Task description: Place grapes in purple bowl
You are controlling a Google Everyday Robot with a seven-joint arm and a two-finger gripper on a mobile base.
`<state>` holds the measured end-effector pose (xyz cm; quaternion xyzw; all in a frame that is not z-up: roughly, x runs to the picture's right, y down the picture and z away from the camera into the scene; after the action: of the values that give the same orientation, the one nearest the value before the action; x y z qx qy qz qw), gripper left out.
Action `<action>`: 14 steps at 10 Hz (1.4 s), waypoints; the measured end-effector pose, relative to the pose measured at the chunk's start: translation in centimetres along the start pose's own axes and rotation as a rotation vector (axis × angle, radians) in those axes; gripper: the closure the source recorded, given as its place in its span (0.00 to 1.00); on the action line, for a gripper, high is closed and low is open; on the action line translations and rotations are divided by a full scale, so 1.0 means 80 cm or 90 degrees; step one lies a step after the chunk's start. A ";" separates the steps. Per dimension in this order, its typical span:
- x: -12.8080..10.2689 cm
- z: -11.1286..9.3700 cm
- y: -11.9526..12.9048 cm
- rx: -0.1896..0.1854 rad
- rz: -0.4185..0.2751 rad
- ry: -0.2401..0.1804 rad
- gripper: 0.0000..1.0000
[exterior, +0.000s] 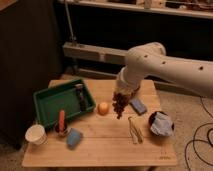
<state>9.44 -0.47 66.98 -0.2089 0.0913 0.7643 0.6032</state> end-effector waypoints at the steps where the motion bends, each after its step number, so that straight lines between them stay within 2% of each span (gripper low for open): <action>1: -0.022 -0.010 -0.025 0.007 0.009 -0.013 1.00; 4: -0.050 -0.023 -0.071 -0.001 0.008 -0.028 1.00; 12: -0.054 -0.025 -0.068 -0.005 0.003 -0.032 1.00; 14: -0.080 -0.031 -0.060 -0.013 0.013 -0.051 1.00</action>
<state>15.77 -5.85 68.07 -0.1836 0.0614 0.7791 0.5962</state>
